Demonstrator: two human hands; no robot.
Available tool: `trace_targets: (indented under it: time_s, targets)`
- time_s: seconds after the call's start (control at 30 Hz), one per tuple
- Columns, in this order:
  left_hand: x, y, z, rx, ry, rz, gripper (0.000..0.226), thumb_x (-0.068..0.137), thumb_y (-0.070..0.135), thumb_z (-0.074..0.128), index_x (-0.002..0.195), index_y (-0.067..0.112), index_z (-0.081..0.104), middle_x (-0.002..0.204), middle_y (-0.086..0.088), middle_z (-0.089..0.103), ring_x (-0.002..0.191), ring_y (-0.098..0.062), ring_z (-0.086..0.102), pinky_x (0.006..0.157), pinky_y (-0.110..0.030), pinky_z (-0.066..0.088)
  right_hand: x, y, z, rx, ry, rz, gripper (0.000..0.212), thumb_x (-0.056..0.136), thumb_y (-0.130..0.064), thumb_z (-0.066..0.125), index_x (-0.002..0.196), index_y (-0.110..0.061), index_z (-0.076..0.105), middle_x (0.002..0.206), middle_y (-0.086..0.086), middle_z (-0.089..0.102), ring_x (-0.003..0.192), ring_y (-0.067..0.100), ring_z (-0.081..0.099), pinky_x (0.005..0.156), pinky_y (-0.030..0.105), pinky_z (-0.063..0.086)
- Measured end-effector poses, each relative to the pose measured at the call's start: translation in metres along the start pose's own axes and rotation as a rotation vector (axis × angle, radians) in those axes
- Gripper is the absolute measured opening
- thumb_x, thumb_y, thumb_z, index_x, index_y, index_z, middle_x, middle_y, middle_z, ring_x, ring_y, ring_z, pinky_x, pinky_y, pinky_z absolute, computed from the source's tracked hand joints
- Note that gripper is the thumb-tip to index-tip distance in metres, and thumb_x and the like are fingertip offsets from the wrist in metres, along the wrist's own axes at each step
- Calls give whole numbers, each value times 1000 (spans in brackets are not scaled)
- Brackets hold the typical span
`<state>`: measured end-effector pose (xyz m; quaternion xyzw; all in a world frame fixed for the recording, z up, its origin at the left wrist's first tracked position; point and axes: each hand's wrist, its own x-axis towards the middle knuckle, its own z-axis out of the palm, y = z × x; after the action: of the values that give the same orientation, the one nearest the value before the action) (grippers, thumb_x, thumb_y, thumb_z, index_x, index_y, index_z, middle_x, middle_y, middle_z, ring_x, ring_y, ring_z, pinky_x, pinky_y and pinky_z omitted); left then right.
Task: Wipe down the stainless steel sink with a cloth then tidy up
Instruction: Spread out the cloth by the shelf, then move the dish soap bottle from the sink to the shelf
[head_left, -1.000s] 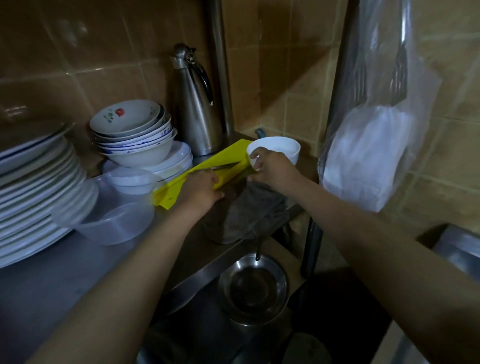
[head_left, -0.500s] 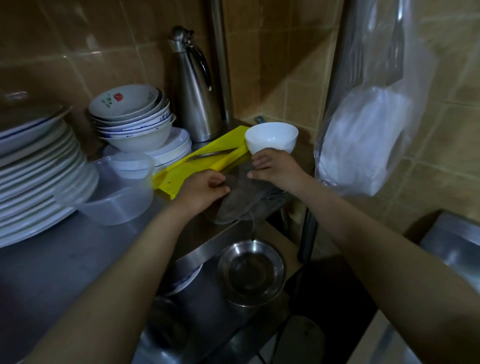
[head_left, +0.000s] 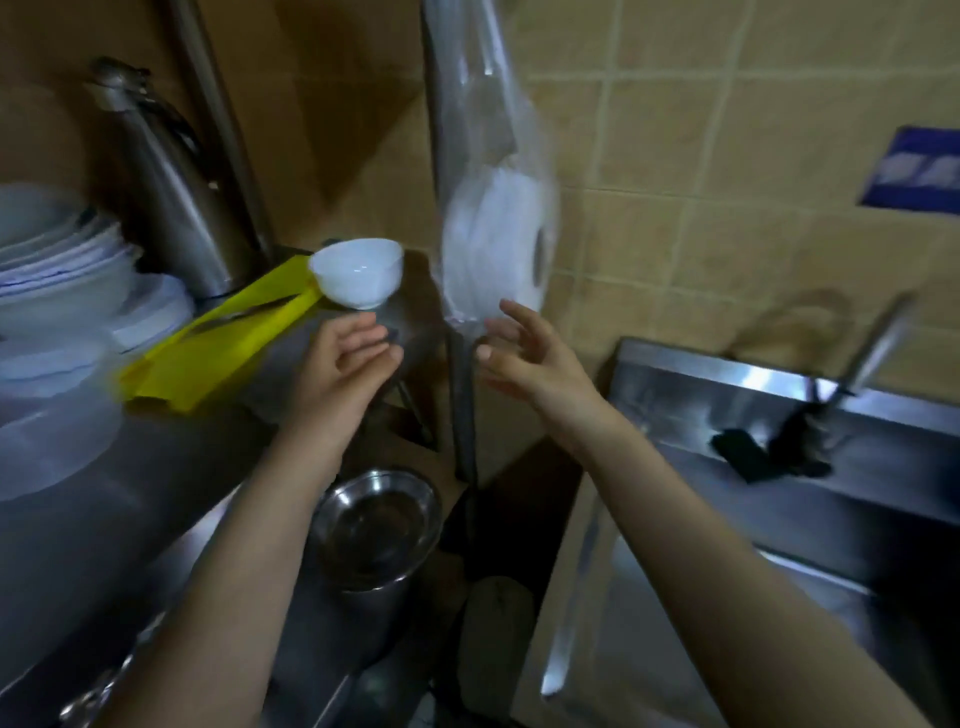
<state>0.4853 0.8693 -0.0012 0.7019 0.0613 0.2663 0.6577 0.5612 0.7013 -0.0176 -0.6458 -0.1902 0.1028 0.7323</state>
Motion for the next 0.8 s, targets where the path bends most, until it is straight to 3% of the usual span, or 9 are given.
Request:
trace_targets:
  time_s: [0.1,0.2,0.3,0.4,0.57,0.7,0.8]
  targets:
    - [-22,-4,33,-133,-151,-73,33,86,-1,56,113,15,47,107,2,58,93,-3,58,87,-24,47,-48,-4,-28,-19,143,26,64,83,-12,66,140,-19,36,129,-1,50,108,7,57,91,34,49]
    - [-42,-6,69,-199,-314,-115,36,85,-6,54,115,13,46,106,0,56,92,-4,57,89,-27,46,-93,-4,-57,-45,295,39,62,84,-12,65,138,-22,37,130,-3,52,105,4,58,89,35,49]
    - [-64,-6,101,-252,-437,-167,37,85,-4,55,116,13,46,107,1,56,96,-5,56,92,-28,45,-129,-6,-86,-73,441,56,58,83,-13,67,135,-21,42,131,-1,52,110,11,57,93,39,48]
    - [-80,-7,129,-273,-515,-208,37,85,-2,56,116,14,46,108,1,56,95,-5,56,92,-29,45,-156,-12,-111,-65,561,42,51,84,-12,65,128,-27,43,128,-2,52,101,5,58,93,39,47]
    - [-104,-10,178,-271,-641,-238,33,86,3,58,110,24,49,110,3,55,98,-5,55,81,-23,47,-197,-10,-154,-79,663,79,56,85,-21,65,135,-27,42,134,-3,50,115,14,54,98,45,45]
    - [-125,-9,221,-240,-715,-280,33,87,5,59,111,24,48,111,5,54,98,-4,55,84,-28,48,-222,-8,-193,-72,736,86,49,84,-22,66,126,-34,45,132,-4,50,114,14,53,100,48,43]
    - [-141,-9,256,-225,-746,-298,35,87,6,59,115,23,47,113,6,54,99,-3,54,86,-30,48,-239,-6,-229,-95,749,102,56,84,-25,66,134,-31,41,134,-3,48,117,16,51,99,44,43]
